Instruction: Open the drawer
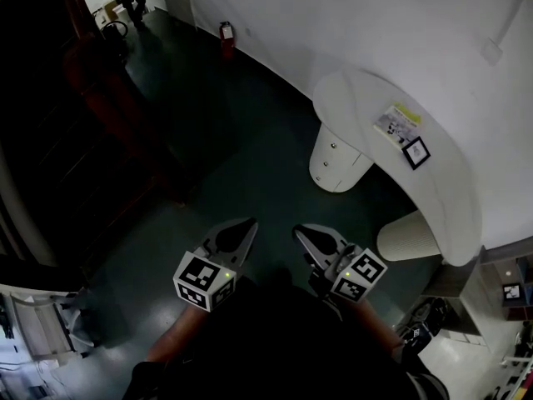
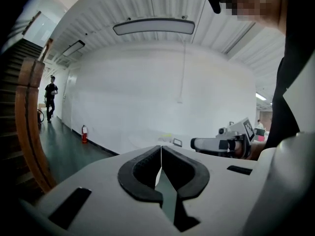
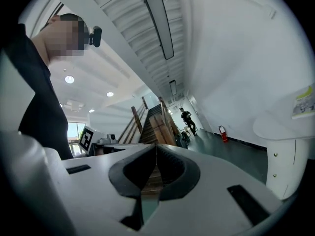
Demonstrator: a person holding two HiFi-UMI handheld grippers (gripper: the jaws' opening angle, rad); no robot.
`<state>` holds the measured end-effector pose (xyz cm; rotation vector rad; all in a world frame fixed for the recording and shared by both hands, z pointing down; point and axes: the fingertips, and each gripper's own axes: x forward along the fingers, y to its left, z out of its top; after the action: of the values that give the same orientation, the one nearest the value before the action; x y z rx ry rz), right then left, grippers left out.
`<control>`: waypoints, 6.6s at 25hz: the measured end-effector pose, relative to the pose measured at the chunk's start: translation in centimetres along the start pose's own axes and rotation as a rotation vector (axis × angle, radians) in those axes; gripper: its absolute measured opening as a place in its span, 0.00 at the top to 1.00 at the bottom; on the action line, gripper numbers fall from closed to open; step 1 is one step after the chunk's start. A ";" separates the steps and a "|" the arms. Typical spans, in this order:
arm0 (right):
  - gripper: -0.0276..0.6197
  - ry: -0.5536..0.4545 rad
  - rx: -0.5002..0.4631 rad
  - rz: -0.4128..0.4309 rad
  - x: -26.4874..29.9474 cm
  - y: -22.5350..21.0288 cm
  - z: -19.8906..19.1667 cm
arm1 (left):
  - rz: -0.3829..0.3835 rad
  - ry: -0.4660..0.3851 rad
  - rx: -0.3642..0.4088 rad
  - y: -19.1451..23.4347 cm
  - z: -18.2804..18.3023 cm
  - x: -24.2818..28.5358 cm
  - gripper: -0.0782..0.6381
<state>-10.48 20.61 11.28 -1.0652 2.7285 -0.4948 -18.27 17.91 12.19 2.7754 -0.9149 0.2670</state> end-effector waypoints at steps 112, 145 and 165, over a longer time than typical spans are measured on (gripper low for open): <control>0.93 -0.001 -0.058 -0.864 3.3 -75.3 -39.9 | -1.065 0.307 0.366 19.1 -47.4 71.5 0.70; 0.91 0.127 -0.108 -0.783 4.9 -75.6 -44.6 | -1.177 0.203 0.368 19.0 -44.6 67.3 0.70; 0.90 0.094 -0.093 -0.850 5.1 -76.1 -44.7 | -0.995 0.080 0.301 19.4 -36.9 68.9 0.87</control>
<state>21.16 -24.49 80.44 -2.2631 2.2574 -0.5226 20.66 -27.07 66.52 3.0439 0.6090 0.3428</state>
